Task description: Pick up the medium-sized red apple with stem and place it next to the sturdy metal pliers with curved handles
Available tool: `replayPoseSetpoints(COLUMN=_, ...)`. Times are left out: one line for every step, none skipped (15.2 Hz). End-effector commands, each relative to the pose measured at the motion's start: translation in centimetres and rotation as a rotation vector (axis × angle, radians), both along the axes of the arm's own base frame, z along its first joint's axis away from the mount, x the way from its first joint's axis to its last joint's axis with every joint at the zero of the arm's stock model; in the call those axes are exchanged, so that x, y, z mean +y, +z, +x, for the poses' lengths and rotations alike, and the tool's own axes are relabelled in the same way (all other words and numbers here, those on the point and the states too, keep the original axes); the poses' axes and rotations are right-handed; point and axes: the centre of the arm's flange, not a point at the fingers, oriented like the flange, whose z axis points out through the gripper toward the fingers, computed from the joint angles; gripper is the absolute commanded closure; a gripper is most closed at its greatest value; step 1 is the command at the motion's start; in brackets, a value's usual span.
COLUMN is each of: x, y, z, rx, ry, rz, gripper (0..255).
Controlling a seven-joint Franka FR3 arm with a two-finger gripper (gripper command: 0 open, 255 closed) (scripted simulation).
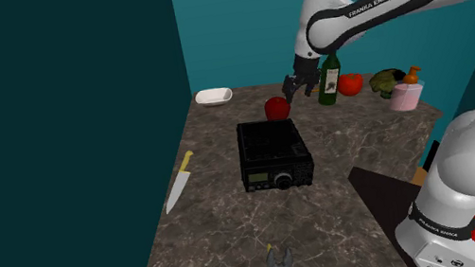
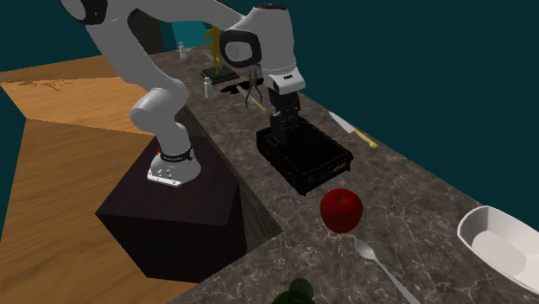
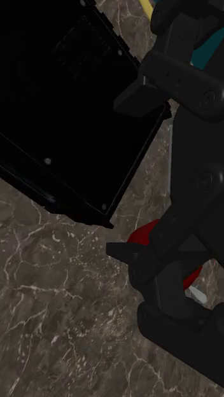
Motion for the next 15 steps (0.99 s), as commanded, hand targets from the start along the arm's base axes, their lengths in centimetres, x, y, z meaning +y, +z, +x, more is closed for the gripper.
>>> replayPoseSetpoints(x=-1.5, y=-1.0, z=1.8, rx=-0.027, ry=-0.019, rz=-0.02, gripper=0)
replayPoseSetpoints(x=-2.2, y=-1.5, z=2.6, rx=-0.039, ry=-0.028, rz=-0.03, gripper=0)
replayPoseSetpoints(x=-2.9, y=-1.9, z=3.4, rx=-0.051, ry=-0.038, rz=-0.039, gripper=0)
replayPoseSetpoints(x=-3.6, y=-2.3, z=4.1, rx=-0.063, ry=-0.047, rz=-0.049, gripper=0)
replayPoseSetpoints(x=-4.3, y=-2.6, z=4.9, rx=-0.075, ry=-0.056, rz=-0.058, gripper=0)
replayPoseSetpoints(x=-5.0, y=-3.0, z=5.6, rx=-0.087, ry=-0.066, rz=-0.067, gripper=0)
replayPoseSetpoints(x=-5.7, y=-3.3, z=6.4, rx=-0.099, ry=-0.075, rz=-0.077, gripper=0)
replayPoseSetpoints(x=-6.5, y=-3.7, z=7.1, rx=-0.111, ry=-0.084, rz=-0.086, gripper=0)
replayPoseSetpoints(x=-7.2, y=-4.0, z=7.9, rx=-0.123, ry=-0.094, rz=-0.096, gripper=0)
replayPoseSetpoints(x=-8.0, y=-4.3, z=8.6, rx=-0.135, ry=-0.103, rz=-0.105, gripper=0)
replayPoseSetpoints(x=-8.8, y=-4.6, z=9.4, rx=-0.147, ry=-0.112, rz=-0.115, gripper=0)
replayPoseSetpoints(x=-9.6, y=-4.8, z=10.1, rx=-0.159, ry=-0.122, rz=-0.124, gripper=0)
replayPoseSetpoints(x=-10.4, y=-5.1, z=10.8, rx=-0.171, ry=-0.131, rz=-0.134, gripper=0)
replayPoseSetpoints(x=-11.2, y=-5.3, z=11.6, rx=-0.183, ry=-0.141, rz=-0.143, gripper=0)
replayPoseSetpoints(x=-11.3, y=-5.3, z=11.6, rx=-0.185, ry=-0.142, rz=-0.144, gripper=0)
